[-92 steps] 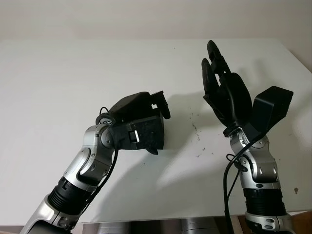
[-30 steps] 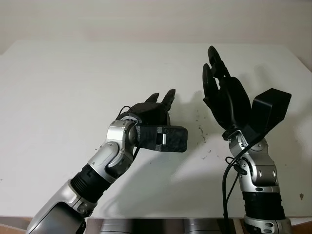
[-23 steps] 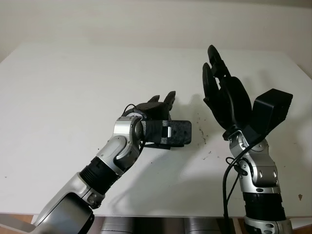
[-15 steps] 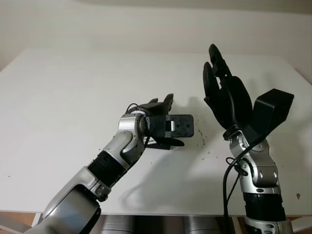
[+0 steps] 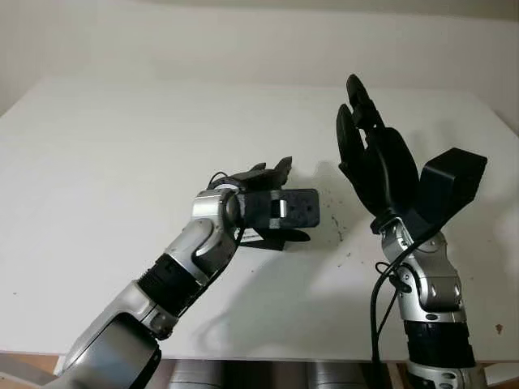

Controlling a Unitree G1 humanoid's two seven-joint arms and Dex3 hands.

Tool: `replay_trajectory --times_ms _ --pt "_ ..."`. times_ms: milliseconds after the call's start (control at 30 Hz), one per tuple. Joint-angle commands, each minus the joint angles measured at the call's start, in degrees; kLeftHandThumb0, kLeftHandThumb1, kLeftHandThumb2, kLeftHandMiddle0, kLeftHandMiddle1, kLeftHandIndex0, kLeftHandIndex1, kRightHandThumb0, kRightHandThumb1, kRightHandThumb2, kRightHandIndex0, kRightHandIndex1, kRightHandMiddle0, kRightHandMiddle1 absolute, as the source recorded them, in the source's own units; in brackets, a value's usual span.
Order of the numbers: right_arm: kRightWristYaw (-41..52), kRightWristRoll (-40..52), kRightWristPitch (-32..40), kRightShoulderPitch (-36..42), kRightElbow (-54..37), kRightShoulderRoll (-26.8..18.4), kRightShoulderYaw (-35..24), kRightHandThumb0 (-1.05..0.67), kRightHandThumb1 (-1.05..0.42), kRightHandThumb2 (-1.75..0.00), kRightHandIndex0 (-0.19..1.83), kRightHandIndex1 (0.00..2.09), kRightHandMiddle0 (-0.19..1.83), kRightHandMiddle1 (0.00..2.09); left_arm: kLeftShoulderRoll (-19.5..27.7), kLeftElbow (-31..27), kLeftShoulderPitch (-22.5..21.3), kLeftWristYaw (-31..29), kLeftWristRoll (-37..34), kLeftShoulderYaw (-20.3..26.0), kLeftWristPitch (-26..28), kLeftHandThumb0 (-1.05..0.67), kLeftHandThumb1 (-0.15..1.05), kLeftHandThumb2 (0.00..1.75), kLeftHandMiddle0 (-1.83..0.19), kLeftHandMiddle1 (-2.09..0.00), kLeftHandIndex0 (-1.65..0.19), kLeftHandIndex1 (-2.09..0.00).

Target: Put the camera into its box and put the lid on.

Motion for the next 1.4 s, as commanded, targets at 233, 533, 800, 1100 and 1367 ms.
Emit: replay_trajectory --times_ms 233,533,800,1100,1367 --pt "-0.2 -0.8 -0.2 -0.4 -0.6 -0.4 0.2 -0.69 -1.05 -0.53 -0.12 0.06 -0.08 0.06 1.8 -14.2 7.1 -0.2 -16.5 10.1 -4.1 -0.78 1.05 0.50 0.13 -0.05 0.18 -0.01" --pt "0.0 -0.7 -0.3 -0.7 -0.1 -0.3 0.1 -0.68 -1.05 -0.55 -0.12 0.06 -0.08 0.06 8.8 -19.1 7.0 -2.4 -26.8 17.2 -2.1 -0.81 1.05 0.45 0.14 -0.05 0.18 -0.02" --pt "1.0 -0.8 -0.9 -0.5 0.2 -0.8 -0.2 -0.69 -1.05 -0.55 -0.13 0.06 -0.08 0.06 11.5 -16.2 7.1 5.0 -27.9 22.0 -8.4 -0.76 1.05 0.36 0.06 -0.09 0.07 -0.08" --pt "1.0 -0.8 -0.5 -0.5 -0.1 -0.7 -0.1 -0.68 -1.05 -0.55 -0.12 0.06 -0.08 0.06 17.7 -11.5 8.3 8.5 -24.3 22.8 -11.5 -0.78 1.05 0.18 -0.13 -0.08 -0.07 -0.11" --pt "1.4 -0.7 -0.7 -0.2 0.0 -1.1 -0.3 -0.68 -1.05 -0.55 -0.12 0.06 -0.08 0.06 27.4 -11.5 12.6 1.1 -25.3 24.0 -20.2 -0.84 1.02 0.08 -0.07 -0.04 -0.01 -0.05"
